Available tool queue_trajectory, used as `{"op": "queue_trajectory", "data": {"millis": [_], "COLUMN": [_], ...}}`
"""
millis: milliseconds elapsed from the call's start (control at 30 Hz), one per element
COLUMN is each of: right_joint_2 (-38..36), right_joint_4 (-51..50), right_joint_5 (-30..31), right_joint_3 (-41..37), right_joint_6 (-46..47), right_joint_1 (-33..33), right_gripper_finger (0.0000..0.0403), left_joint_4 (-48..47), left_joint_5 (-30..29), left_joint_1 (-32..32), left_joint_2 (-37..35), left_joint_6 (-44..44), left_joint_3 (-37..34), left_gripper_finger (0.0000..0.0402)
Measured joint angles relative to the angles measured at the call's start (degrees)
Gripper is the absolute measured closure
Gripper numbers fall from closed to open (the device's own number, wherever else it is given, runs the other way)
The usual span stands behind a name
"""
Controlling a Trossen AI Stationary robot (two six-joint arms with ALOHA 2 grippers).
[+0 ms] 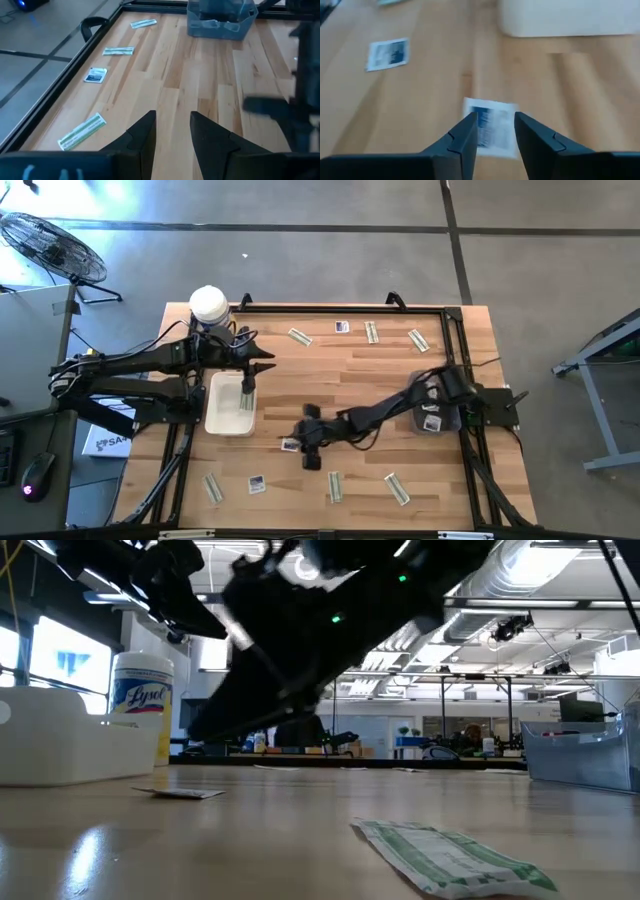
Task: Pick & Place First Aid Supplies
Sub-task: Put the blue alcohol pad into the black bin
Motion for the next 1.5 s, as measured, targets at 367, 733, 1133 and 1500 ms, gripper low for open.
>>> {"op": "queue_trajectory", "data": {"millis": [367, 733, 1133, 1500], "right_joint_2": [9.63, 9.15, 5.34, 5.92], "right_joint_4": [-0.50, -1.79, -6.49, -11.50], "right_joint_5": [-7.21, 2.47, 7.86, 6.43], "right_joint_3": [9.34, 9.40, 9.37, 9.24], "right_joint_6": [-3.31, -4.92, -4.05, -2.92], "right_joint_1": [0.56, 2.35, 2.87, 1.87], "right_gripper_finger": [0.0296, 0.0300, 0.0299, 0.0301], "left_joint_4": [-0.99, -0.57, -0.62, -0.69], "left_joint_5": [1.85, 2.93, 2.91, 2.95], "left_joint_1": [0.00, -0.02, -0.02, -0.02], "left_joint_2": [0.00, 0.02, 0.02, 0.02], "left_joint_6": [-1.95, -2.86, -2.86, -2.86], "left_joint_3": [0.00, -1.29, -1.33, -1.33], "left_gripper_finger": [0.0284, 0.0284, 0.0284, 0.0284]}}
